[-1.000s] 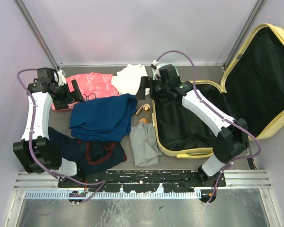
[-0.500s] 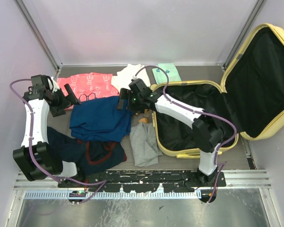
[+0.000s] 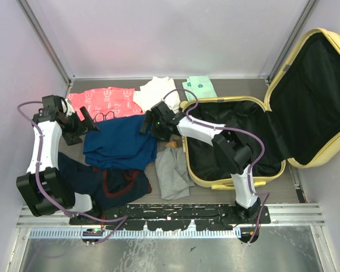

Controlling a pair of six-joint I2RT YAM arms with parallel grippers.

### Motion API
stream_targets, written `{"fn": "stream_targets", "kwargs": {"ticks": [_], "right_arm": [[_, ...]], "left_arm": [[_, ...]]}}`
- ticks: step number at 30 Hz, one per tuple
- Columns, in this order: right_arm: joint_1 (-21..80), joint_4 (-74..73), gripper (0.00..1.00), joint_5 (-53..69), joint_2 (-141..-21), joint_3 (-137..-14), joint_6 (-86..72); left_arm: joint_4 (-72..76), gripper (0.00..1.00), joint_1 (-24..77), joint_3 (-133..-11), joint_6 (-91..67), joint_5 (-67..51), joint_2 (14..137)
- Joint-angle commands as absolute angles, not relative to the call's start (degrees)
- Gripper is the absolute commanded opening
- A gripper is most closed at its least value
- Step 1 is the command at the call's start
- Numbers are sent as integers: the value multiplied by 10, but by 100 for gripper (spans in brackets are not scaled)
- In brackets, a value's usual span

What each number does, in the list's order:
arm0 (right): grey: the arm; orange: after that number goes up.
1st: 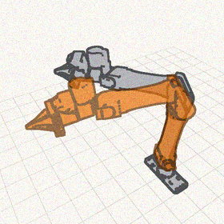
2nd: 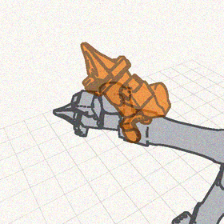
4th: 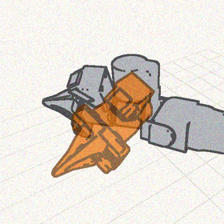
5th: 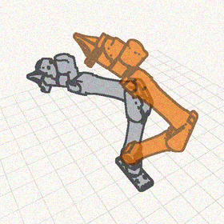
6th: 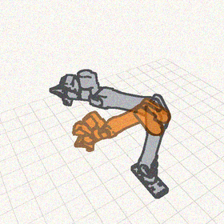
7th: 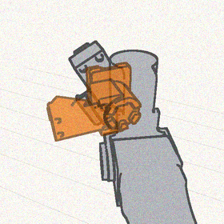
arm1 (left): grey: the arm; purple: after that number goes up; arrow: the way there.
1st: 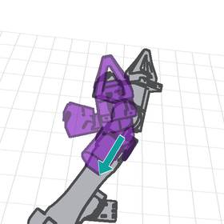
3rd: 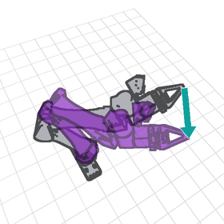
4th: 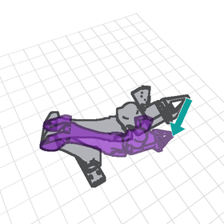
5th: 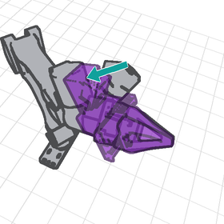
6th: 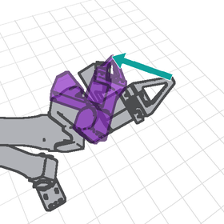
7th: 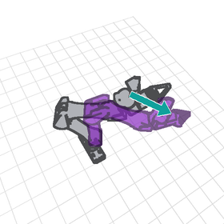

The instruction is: Pack the luggage

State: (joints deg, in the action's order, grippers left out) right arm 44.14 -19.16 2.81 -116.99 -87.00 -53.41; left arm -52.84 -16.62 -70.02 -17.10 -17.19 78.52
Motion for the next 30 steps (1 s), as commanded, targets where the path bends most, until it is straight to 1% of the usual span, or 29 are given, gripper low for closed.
{"fn": "stream_targets", "kwargs": {"ticks": [1, 3, 4, 5, 7, 12, 13, 15, 16, 18, 21, 23, 26, 30], "right_arm": [[442, -105, 100, 22, -1178, -860, -576], [442, -78, 100, 26, -1186, -853, -583], [442, -73, 100, 27, -1193, -855, -585], [443, -70, 100, 30, -1197, -857, -586], [446, -67, 100, 30, -1200, -859, -585], [462, -75, 100, 9, -1211, -871, -572], [465, -78, 97, 5, -1216, -874, -570], [466, -82, 90, 0, -1225, -875, -567], [466, -84, 83, -3, -1229, -876, -563], [466, -86, 73, -10, -1230, -874, -555], [466, -91, 54, -20, -1229, -871, -541], [466, -91, 45, -24, -1229, -869, -532], [466, -90, 38, -25, -1232, -869, -527], [466, -82, 29, -21, -1236, -874, -520]], "left_arm": [[-517, 92, -169, -686, -152, -177, 799], [-522, 88, -168, -678, -143, -170, 810], [-523, 88, -169, -675, -142, -166, 815], [-523, 85, -169, -672, -141, -162, 820], [-522, 83, -169, -668, -140, -162, 830], [-516, 82, -169, -669, -143, -173, 852], [-516, 82, -169, -669, -144, -173, 854], [-513, 86, -169, -671, -143, -172, 856], [-514, 92, -170, -673, -142, -165, 855], [-516, 98, -170, -682, -130, -142, 852], [-527, 98, -175, -699, -109, -115, 862], [-538, 98, -176, -709, -94, -102, 885], [-552, 98, -177, -725, -72, -99, 935], [-535, 98, -179, -731, -57, -86, 985]]}}
